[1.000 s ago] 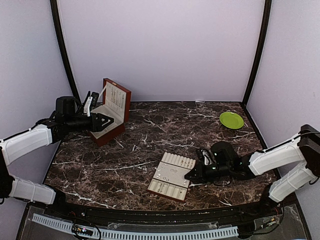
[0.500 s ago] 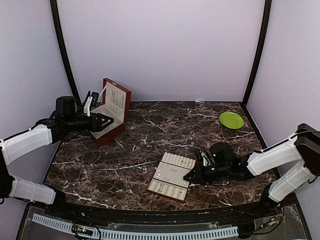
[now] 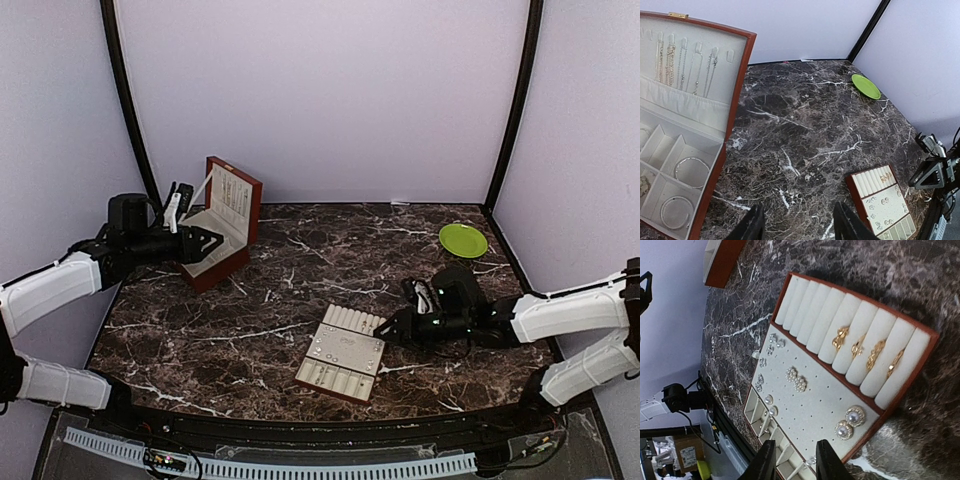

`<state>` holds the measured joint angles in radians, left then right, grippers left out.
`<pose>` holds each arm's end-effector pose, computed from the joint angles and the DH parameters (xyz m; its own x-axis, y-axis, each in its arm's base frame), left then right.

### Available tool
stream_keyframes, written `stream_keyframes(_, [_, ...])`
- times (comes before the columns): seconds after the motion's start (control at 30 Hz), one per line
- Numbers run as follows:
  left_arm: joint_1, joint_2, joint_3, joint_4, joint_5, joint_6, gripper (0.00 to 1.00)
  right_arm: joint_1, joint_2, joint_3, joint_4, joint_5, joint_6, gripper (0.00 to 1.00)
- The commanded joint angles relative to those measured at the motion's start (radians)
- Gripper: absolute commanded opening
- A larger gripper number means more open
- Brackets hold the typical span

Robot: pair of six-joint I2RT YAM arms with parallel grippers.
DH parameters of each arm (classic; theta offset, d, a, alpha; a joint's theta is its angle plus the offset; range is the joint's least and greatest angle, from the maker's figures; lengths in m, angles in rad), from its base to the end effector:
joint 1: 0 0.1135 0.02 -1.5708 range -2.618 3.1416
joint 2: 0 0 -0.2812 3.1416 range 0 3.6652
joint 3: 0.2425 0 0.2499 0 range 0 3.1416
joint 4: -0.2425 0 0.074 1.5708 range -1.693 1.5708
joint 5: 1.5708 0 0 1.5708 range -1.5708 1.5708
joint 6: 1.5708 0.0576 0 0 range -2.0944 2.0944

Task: Organize the mixed jewelry

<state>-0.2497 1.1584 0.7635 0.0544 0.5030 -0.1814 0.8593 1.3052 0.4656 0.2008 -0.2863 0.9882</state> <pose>0.2563 -0.0940 0.2916 -0.4368 -0.0517 -0.8981 0.5876 0.7395 -0.3284 0.1552 0.2050 0.1673 -0.9445 0.1312 -0.3011 -0.1561 0.6272 0.7630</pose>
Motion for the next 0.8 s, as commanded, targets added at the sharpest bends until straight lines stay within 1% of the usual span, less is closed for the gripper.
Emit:
stream_keyframes(0.0, [0.007,-0.027,-0.025,-0.022,-0.090,0.020,0.49,-0.060,-0.056,0.041,-0.106,0.048,-0.077,0.37])
stream_keyframes(0.13, [0.007,-0.025,-0.038,-0.049,-0.153,-0.007,0.49,-0.113,-0.092,0.068,-0.177,0.058,-0.130,0.48])
stream_keyframes(0.2, [0.007,-0.034,-0.053,-0.049,-0.174,-0.041,0.49,-0.140,-0.112,0.079,-0.197,0.069,-0.155,0.52])
stream_keyframes(0.33, [0.007,-0.077,-0.116,-0.103,-0.237,-0.114,0.49,-0.198,-0.146,0.088,-0.283,0.093,-0.197,0.61])
stream_keyframes(0.43, [0.007,-0.121,-0.155,-0.167,-0.328,-0.178,0.49,-0.236,-0.142,0.097,-0.325,0.120,-0.240,0.64])
stream_keyframes(0.57, [0.007,-0.188,-0.188,-0.301,-0.448,-0.275,0.48,-0.241,-0.108,0.139,-0.378,0.155,-0.303,0.66])
stream_keyframes(0.67, [0.007,-0.237,-0.224,-0.402,-0.559,-0.375,0.46,-0.241,-0.096,0.144,-0.372,0.159,-0.323,0.66])
stream_keyframes(0.77, [0.007,-0.291,-0.257,-0.506,-0.640,-0.498,0.44,-0.241,-0.092,0.139,-0.359,0.155,-0.328,0.67])
